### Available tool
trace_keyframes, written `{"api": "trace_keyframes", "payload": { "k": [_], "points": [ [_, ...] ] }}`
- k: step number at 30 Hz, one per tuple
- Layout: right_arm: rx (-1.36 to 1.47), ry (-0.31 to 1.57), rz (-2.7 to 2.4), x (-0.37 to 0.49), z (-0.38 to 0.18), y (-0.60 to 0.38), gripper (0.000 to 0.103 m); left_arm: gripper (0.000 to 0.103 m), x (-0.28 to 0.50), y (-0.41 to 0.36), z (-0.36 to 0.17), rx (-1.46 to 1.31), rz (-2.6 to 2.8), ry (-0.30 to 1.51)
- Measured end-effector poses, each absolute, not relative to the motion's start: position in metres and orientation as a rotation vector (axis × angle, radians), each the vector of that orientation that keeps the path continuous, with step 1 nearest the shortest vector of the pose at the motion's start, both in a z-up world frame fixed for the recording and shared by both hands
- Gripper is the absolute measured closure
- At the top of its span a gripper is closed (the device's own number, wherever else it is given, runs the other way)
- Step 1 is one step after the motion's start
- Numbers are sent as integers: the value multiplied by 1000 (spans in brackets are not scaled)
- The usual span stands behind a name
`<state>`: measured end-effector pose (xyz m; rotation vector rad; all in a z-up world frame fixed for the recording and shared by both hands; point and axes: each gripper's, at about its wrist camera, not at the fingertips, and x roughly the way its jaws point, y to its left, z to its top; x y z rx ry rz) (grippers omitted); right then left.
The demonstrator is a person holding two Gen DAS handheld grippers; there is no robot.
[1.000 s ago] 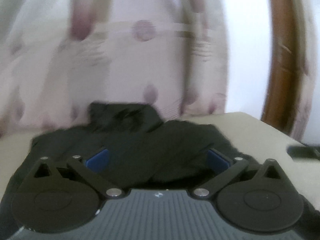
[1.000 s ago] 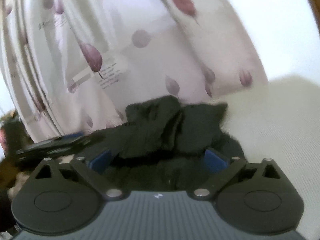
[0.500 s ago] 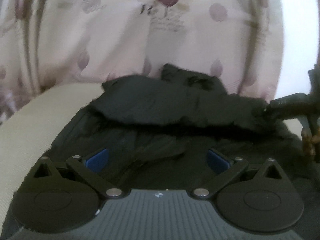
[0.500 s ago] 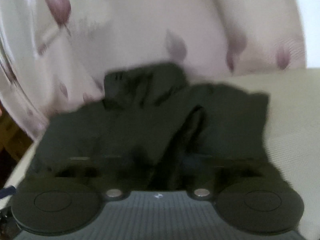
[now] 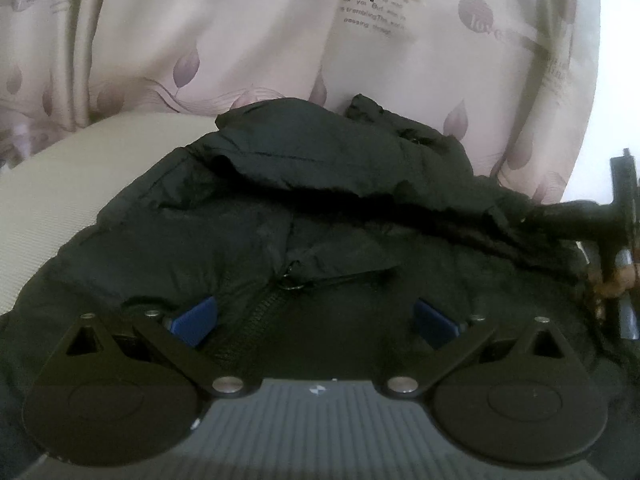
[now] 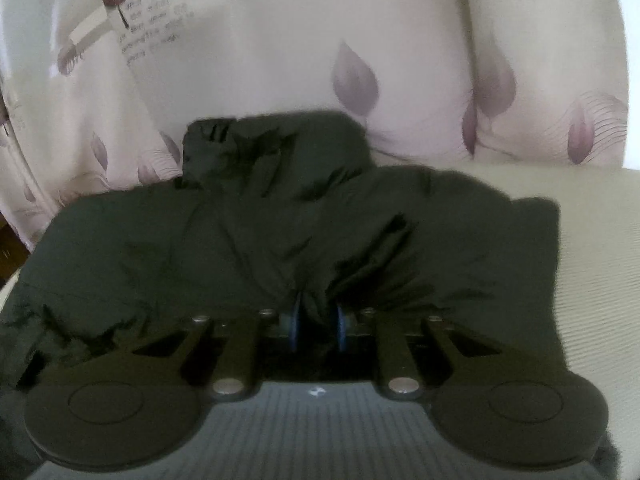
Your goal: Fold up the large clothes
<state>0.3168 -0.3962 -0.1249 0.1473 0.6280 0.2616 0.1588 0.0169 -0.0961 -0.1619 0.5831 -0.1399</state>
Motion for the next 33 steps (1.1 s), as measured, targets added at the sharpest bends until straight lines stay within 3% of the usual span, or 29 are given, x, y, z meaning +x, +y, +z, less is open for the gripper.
{"api": "trace_keyframes", "payload": {
  "k": [6, 9, 11, 13, 15, 24, 33],
  "points": [
    [212, 666, 276, 322, -126, -407, 84, 0, 157, 16, -92, -160, -112, 582],
    [323, 635, 264, 297, -103, -425, 75, 1, 147, 19, -78, -144, -96, 559],
    [363, 561, 294, 256, -83, -438, 63, 0, 133, 25, -66, -143, -102, 533],
    [398, 493, 327, 207, -70, -449, 32, 0, 117, 32, -55, -136, -106, 511],
    [416, 416, 357, 147, -63, -465, 19, 0, 100, 42, -46, -132, -106, 499],
    [216, 355, 153, -38, -91, -492, 9, 0, 27, 83, -39, -32, 15, 459],
    [427, 413, 104, -75, -124, -520, 9, 2, 4, 124, -59, -72, 72, 519]
  ]
}}
